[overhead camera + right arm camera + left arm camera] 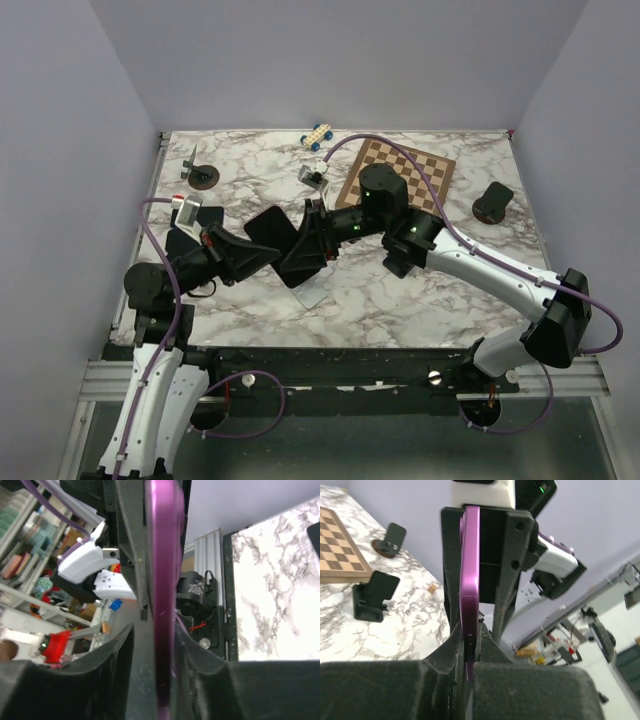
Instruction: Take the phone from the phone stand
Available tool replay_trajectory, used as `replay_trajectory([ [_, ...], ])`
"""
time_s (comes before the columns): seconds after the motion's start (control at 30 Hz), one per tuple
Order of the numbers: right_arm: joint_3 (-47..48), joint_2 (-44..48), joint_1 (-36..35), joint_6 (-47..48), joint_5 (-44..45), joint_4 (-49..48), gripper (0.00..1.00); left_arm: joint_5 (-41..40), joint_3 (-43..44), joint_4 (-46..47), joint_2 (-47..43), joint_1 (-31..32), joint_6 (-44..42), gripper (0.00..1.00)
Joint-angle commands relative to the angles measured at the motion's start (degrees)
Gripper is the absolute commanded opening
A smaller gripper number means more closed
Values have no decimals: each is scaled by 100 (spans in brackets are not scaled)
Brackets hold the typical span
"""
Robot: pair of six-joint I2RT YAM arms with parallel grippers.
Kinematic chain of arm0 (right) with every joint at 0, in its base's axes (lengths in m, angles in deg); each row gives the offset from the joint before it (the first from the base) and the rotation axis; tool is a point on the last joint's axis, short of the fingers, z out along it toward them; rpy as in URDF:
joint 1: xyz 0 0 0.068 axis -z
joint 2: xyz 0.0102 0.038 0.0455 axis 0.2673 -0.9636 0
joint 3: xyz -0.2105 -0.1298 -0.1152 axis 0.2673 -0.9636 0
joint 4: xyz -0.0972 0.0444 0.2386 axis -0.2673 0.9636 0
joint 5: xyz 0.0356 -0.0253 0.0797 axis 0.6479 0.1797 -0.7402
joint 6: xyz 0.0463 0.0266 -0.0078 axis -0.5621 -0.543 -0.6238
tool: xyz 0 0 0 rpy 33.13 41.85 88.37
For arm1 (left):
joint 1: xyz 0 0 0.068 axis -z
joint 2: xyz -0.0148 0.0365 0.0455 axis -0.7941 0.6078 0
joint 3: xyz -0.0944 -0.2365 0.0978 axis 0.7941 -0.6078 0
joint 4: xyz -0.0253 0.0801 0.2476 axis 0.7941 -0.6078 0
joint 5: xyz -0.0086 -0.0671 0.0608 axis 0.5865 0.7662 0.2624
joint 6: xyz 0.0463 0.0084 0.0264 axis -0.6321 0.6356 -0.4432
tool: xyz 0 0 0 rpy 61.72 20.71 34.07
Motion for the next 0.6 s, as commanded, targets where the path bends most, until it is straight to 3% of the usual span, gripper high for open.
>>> replay_trajectory([
  [0.0, 72, 12, 26, 231, 463, 400, 66, -1325, 342, -1168, -396, 1, -458, 0],
  [0.07, 234, 70, 26, 393, 1225, 908, 92, -1856, 626, -2130, -507, 0, -852, 0],
  [0.1, 335, 109, 26, 470, 1748, 1150, 100, -2190, 831, -2888, -475, 1, -1060, 0],
  [0.23, 682, 224, 113, 468, 4209, 2363, 100, -3965, 1521, -5153, -212, 3, -1794, 0],
  [0.37, 685, 422, 387, 353, 5409, 2977, 100, -6092, 1829, -6961, 466, -148, -1446, 0],
  [0.47, 507, 671, 448, 466, 5491, 2998, 100, -5795, 1255, -6629, 935, -891, -1242, 0],
  [0.57, 348, 903, 456, 496, 5497, 3006, 100, -4610, 410, -6107, 1318, -2027, -716, 0],
])
